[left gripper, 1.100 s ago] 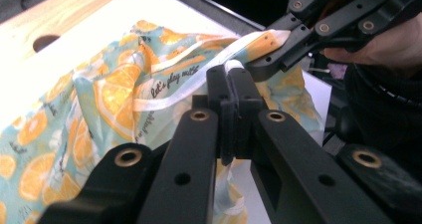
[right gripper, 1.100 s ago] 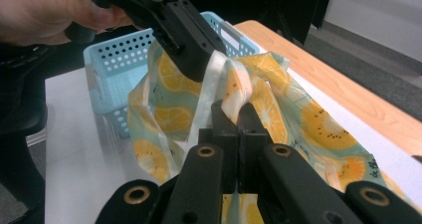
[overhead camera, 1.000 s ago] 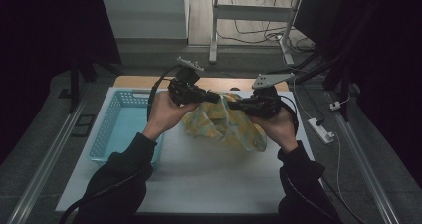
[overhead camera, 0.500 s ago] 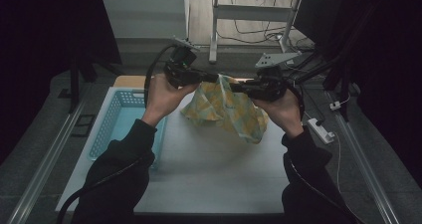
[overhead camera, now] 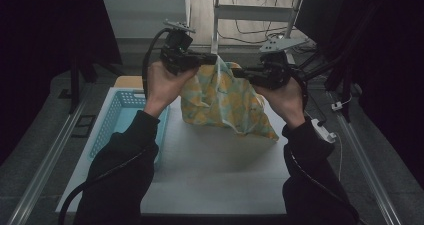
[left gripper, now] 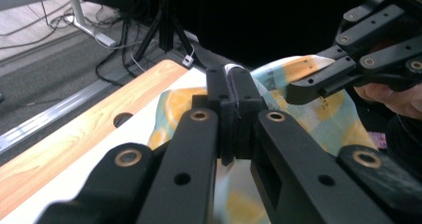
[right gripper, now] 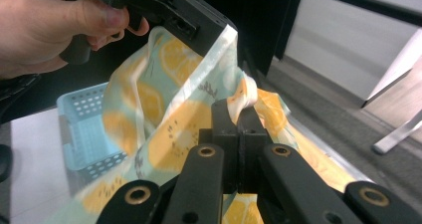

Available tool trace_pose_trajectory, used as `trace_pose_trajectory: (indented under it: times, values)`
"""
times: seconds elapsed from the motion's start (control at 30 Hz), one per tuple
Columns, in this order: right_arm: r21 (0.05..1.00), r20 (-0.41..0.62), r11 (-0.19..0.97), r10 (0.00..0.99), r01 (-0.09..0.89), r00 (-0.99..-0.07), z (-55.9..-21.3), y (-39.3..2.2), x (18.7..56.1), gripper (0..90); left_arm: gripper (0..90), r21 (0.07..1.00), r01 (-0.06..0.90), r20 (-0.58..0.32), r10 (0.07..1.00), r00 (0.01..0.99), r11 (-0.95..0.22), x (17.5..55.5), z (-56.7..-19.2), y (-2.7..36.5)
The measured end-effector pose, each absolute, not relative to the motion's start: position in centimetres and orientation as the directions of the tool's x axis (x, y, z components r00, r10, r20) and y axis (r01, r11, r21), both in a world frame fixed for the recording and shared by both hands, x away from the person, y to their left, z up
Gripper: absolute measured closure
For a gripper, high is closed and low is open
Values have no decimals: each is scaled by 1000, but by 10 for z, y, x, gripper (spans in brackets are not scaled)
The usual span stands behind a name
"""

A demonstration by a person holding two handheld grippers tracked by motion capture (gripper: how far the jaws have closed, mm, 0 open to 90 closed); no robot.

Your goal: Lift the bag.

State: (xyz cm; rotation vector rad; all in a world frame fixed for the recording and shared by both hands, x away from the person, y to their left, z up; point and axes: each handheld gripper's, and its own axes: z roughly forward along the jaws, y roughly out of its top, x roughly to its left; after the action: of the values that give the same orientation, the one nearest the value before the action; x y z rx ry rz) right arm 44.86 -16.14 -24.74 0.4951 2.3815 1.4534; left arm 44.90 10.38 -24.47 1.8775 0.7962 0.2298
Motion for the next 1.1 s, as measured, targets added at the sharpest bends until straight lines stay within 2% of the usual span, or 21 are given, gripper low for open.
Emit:
trace_pose_trajectory:
  times: [0.2, 0.53, 1.1]
  values:
    - [892, -95, 437, 438, 119, -894, -246, -159, 447, 900, 892, 871, 423, -186, 630, 754, -249, 451, -250, 105]
    - [869, -82, 469, 446, 155, -892, -265, -158, 455, 899, 889, 841, 446, -161, 645, 747, -306, 464, -274, 95]
    - [822, 17, 496, 471, 280, -882, -327, -165, 478, 883, 870, 764, 526, -190, 649, 737, -374, 487, -336, 79]
